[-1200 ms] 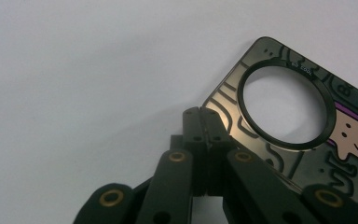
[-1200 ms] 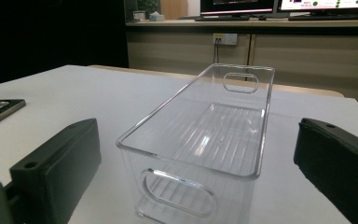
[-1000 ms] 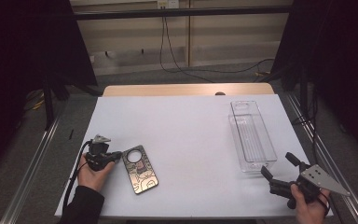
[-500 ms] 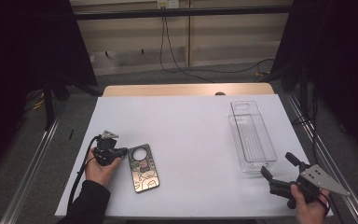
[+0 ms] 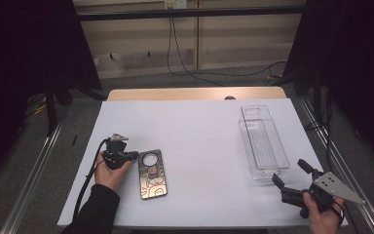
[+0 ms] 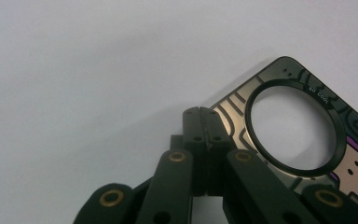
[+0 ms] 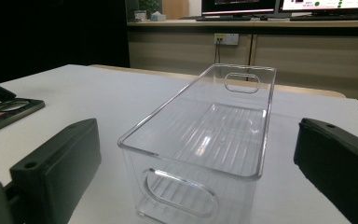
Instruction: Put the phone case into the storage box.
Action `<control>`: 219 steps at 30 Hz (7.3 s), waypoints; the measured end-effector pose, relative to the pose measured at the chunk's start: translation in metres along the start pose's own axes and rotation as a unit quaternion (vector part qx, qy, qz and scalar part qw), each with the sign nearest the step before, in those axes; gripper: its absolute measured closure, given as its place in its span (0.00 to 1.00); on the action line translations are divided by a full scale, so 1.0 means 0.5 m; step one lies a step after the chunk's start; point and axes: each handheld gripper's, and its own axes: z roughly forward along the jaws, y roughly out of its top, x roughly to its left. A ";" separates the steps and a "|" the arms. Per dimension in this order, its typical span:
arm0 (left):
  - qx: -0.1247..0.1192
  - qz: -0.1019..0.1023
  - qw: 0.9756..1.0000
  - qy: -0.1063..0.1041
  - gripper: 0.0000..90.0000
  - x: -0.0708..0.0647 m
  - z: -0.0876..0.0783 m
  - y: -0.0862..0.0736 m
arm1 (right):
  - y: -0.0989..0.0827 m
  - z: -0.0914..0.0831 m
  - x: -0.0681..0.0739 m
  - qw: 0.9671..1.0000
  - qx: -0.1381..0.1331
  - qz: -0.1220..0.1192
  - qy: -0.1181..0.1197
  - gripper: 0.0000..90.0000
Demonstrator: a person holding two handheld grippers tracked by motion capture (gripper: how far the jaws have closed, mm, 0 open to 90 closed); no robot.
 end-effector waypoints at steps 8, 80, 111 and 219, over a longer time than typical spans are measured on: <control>-0.005 -0.010 1.000 -0.010 1.00 0.003 0.008 0.005 | 0.001 0.000 0.000 1.000 -0.001 0.001 -0.002 0.00; -0.005 0.062 0.998 -0.016 1.00 -0.115 0.105 0.092 | -0.001 -0.005 -0.003 1.000 0.000 0.001 -0.002 0.00; -0.099 0.092 0.991 -0.012 0.69 -0.140 -0.025 0.056 | 0.000 -0.010 0.000 1.000 -0.005 0.001 -0.001 0.00; 0.086 0.086 0.993 0.011 0.00 -0.246 0.060 0.017 | 0.001 -0.011 0.000 1.000 -0.005 0.000 0.001 0.00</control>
